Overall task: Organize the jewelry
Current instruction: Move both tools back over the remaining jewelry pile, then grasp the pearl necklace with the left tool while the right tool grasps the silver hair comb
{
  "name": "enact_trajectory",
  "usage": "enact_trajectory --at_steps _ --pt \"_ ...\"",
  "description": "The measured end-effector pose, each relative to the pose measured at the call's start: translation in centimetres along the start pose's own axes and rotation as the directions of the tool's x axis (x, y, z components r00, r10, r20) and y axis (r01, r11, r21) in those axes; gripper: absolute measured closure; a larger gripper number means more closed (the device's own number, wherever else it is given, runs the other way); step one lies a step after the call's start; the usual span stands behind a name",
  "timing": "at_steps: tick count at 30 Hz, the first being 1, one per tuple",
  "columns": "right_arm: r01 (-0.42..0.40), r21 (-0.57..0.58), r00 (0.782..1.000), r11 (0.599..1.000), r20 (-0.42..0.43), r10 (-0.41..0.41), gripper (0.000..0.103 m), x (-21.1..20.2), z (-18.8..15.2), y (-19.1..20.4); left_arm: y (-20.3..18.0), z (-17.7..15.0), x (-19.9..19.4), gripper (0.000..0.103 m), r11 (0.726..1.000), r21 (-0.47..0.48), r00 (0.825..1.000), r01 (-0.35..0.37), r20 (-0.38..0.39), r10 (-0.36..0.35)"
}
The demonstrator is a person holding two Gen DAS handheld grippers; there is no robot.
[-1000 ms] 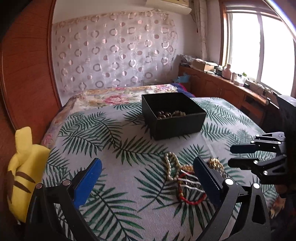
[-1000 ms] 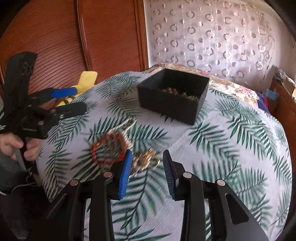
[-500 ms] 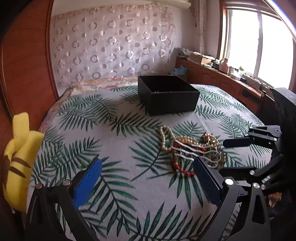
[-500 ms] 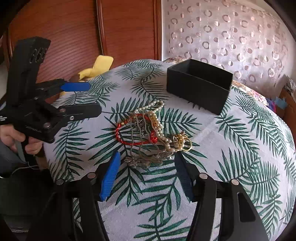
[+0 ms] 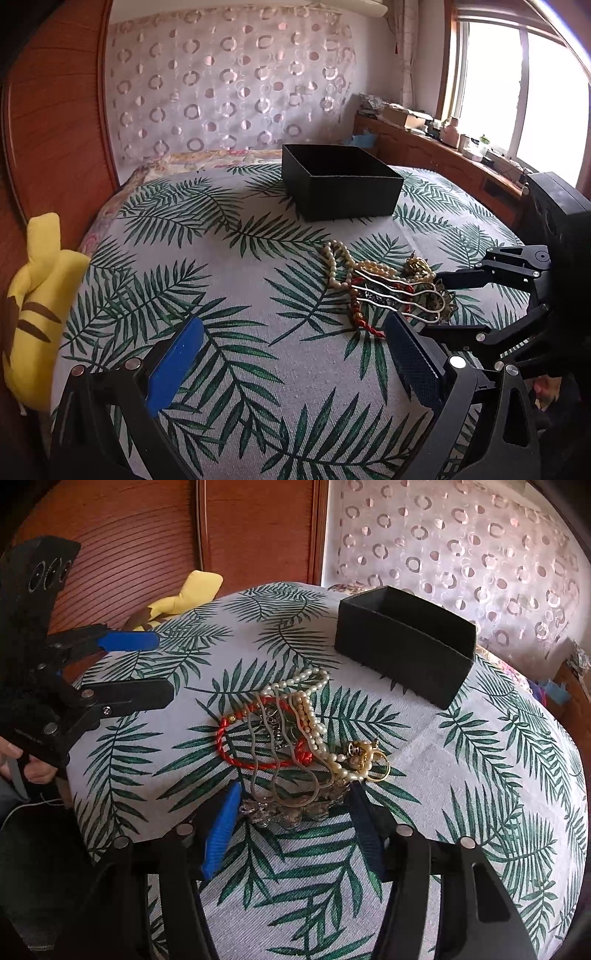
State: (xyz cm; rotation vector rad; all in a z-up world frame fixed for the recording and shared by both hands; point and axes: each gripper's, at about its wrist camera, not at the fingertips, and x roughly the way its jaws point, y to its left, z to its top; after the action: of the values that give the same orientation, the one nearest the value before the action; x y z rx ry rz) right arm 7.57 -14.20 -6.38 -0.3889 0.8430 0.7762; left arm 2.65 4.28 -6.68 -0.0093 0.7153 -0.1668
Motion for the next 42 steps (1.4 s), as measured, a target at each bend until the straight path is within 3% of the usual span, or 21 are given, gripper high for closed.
enact_trajectory --at_steps 14,16,22,28,29,42 --pt "0.018 0.091 0.995 0.996 0.098 -0.027 0.042 -3.9 -1.7 -2.8 -0.8 0.5 1.6 0.008 0.998 -0.015 0.997 0.058 -0.054 -0.058" --pt "0.023 0.105 0.994 0.994 0.106 -0.034 0.042 -4.3 -2.1 -3.5 -1.0 0.9 1.9 0.014 0.996 -0.018 0.995 0.082 -0.057 -0.083" --pt "0.046 0.141 0.992 0.989 0.109 -0.062 0.042 -4.4 -2.8 -5.0 -1.0 2.1 3.4 0.045 0.990 -0.034 0.986 0.140 -0.087 -0.142" --pt "0.064 0.158 0.992 0.985 0.100 -0.080 0.042 -3.8 -3.4 -5.3 -0.6 3.8 5.3 0.069 0.987 -0.036 0.980 0.158 -0.115 -0.161" --pt "0.063 0.160 0.991 0.985 0.104 -0.080 0.042 -3.8 -3.4 -5.3 -0.5 3.9 5.6 0.077 0.986 -0.036 0.978 0.165 -0.123 -0.168" --pt "0.059 0.183 0.988 0.981 0.129 -0.083 0.042 -4.1 -3.6 -5.6 -0.7 5.5 9.0 0.078 0.987 -0.025 0.969 0.161 -0.185 -0.163"
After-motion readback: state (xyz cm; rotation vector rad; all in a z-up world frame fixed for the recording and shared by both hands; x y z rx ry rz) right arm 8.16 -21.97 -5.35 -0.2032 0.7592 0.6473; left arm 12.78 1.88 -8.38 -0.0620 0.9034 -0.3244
